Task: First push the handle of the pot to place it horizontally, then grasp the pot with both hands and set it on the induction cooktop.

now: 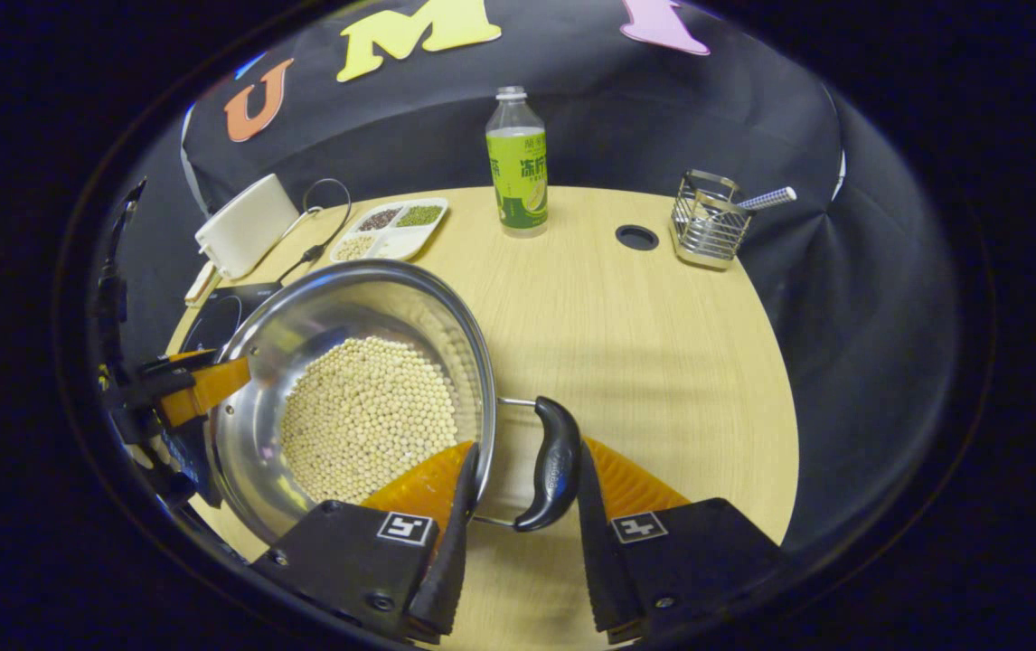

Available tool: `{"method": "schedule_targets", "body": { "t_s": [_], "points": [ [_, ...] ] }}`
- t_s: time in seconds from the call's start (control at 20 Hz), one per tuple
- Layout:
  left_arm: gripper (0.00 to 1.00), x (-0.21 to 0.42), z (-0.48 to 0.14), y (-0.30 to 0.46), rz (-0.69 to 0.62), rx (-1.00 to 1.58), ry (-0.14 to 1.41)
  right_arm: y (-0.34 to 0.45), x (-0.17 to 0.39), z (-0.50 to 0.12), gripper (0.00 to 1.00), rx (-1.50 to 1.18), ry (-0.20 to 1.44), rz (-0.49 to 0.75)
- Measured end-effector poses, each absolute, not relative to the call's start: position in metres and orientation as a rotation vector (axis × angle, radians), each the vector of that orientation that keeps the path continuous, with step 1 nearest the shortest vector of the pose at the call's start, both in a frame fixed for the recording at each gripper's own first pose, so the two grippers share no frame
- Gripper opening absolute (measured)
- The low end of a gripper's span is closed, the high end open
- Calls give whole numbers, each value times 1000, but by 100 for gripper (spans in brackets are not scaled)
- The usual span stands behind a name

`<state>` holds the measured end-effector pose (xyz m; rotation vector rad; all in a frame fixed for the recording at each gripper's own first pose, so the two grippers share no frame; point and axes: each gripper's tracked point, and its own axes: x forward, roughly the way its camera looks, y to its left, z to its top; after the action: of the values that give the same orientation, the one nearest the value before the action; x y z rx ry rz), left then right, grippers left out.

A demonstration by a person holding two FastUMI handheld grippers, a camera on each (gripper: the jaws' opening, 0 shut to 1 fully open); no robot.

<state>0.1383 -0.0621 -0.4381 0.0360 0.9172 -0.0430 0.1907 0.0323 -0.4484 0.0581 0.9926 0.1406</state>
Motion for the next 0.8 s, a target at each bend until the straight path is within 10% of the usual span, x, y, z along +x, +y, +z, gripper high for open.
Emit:
{"method": "schedule_targets", "body": {
  "t_s": [0.1, 0.15, 0.8],
  "points": [
    [72, 139, -434, -64, -53, 21, 910, 33, 188, -450, 55, 77, 999, 136],
    [60, 138, -428, -65, -60, 29, 903, 33, 187, -450, 55, 82, 994, 134],
    [60, 133, -391, -55, -82, 31, 846, 35, 171, -411, 55, 72, 928, 131]
  ]
}}
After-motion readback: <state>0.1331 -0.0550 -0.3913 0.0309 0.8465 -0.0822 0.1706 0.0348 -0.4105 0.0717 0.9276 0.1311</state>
